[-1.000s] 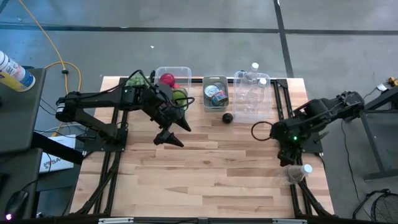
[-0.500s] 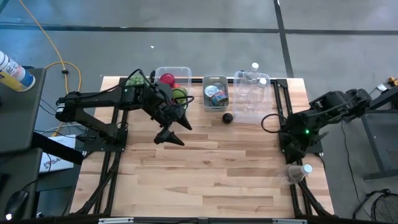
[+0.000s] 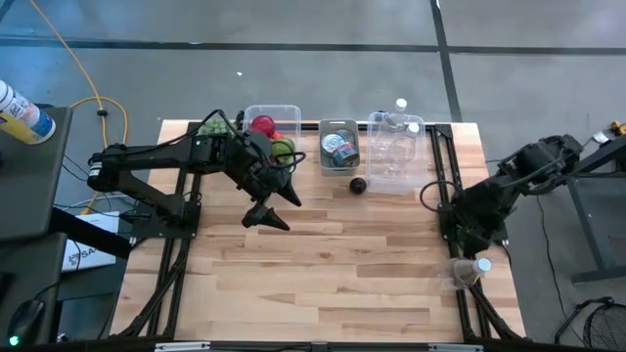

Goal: Pick & Place Food Item
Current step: Put the empty water bottle into the right transparent bin

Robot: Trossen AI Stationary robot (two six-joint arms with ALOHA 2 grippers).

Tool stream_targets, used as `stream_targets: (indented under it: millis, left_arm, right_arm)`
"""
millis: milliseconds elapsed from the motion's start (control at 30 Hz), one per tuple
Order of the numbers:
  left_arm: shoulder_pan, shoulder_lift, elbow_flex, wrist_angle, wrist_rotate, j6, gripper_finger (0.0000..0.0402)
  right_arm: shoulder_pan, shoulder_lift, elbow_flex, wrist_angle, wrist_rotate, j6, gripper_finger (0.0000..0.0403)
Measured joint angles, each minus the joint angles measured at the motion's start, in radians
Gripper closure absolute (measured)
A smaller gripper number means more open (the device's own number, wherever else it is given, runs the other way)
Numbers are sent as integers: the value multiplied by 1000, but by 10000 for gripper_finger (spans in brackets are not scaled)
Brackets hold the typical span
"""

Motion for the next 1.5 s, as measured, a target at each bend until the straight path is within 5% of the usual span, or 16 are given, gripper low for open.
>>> stream_targets:
  millis: [367,767,1500]
  left_arm:
    - [-23,0,0,0,-10,-32,29]
    - [-41,0,0,1,-29,-38,29]
    - [6,0,0,49,-56,-32,29]
  right_arm:
    - [127,-7,-41,2,135,13,26]
    - [329,-1,-99,2,153,134,26]
    - [411,96,-99,65,210,156,26]
